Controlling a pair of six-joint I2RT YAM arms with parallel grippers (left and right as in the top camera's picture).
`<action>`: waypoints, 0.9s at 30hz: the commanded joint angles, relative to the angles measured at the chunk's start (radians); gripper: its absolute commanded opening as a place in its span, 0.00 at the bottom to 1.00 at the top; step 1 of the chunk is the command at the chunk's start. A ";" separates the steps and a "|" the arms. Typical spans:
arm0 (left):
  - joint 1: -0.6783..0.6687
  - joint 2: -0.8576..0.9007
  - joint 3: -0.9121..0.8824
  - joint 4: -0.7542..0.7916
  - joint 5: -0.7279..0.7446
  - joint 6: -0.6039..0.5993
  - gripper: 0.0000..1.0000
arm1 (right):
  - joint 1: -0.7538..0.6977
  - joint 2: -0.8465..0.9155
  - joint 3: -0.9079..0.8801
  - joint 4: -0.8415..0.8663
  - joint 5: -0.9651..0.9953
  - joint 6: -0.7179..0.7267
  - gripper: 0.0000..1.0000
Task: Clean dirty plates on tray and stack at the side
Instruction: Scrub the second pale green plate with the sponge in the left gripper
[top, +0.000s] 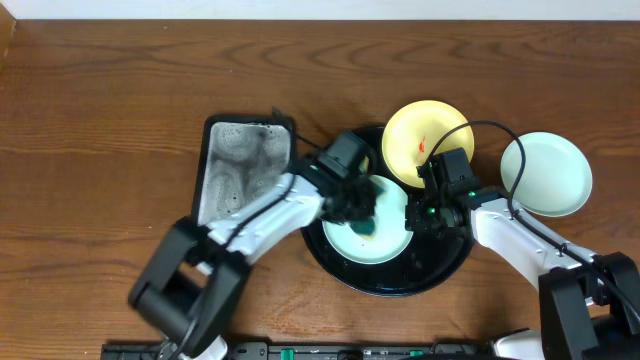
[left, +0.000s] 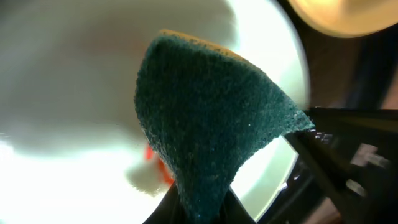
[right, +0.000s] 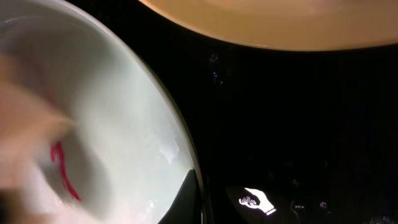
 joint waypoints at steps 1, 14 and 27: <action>-0.026 0.074 0.012 0.033 0.027 -0.116 0.08 | -0.006 0.013 -0.009 -0.016 0.101 0.025 0.01; -0.021 0.156 0.020 -0.229 -0.594 -0.076 0.07 | -0.006 0.013 -0.009 -0.035 0.100 0.024 0.01; -0.021 0.148 0.034 -0.141 -0.459 -0.064 0.08 | -0.006 0.013 -0.009 -0.042 0.100 0.032 0.01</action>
